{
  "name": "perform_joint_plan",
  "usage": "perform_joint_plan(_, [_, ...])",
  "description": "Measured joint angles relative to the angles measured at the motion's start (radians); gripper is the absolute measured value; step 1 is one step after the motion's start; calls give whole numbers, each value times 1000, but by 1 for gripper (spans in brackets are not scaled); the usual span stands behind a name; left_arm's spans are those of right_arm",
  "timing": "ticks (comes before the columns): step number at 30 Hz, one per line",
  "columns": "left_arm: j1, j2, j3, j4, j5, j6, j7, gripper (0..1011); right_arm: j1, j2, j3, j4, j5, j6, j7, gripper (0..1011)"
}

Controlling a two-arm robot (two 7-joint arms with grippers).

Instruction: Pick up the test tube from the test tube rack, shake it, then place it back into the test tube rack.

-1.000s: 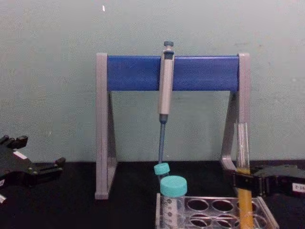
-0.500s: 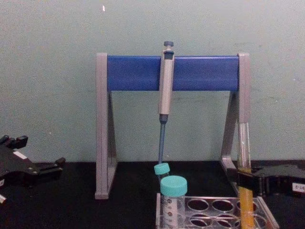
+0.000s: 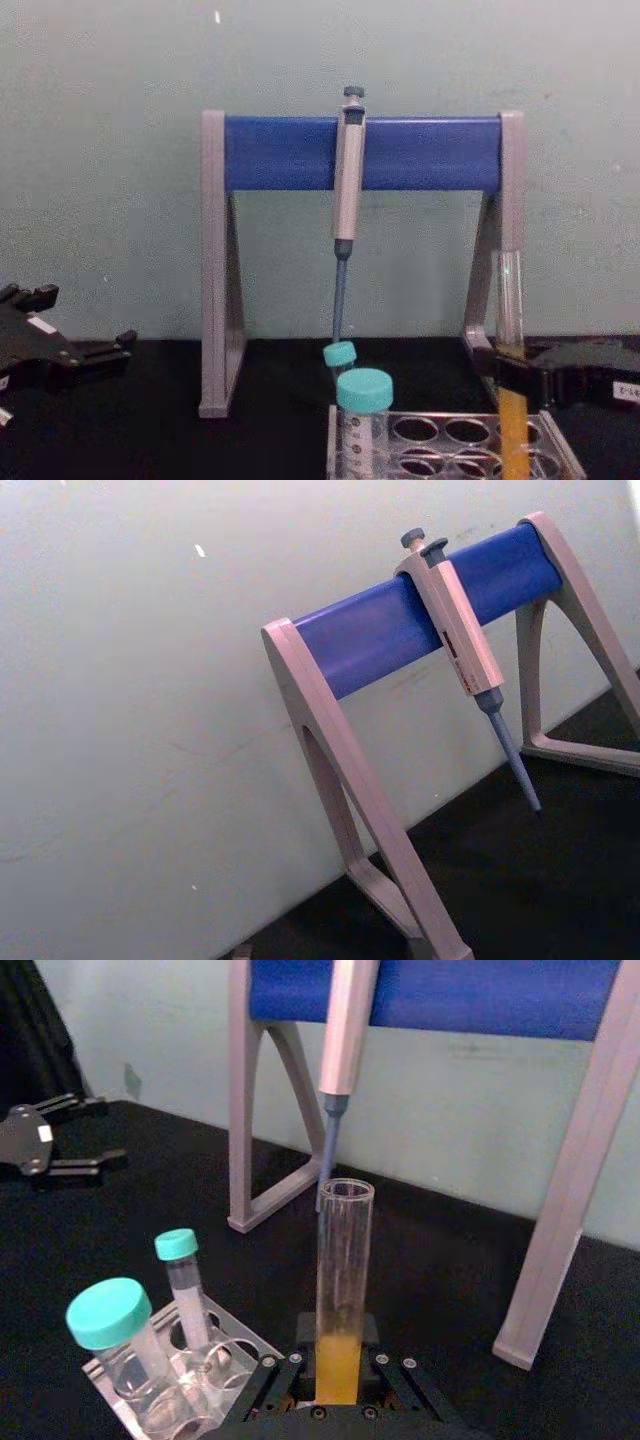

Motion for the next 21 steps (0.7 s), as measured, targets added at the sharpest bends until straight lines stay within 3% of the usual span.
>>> perform_joint_plan(10, [0,0,0,0,0,0,0,1002,-32,9,5,-38,-40,-51,-7,227])
perform_joint_plan(21, [0,0,0,0,0,0,0,1001,-80,6,41,-90,-80,-110,-23,227])
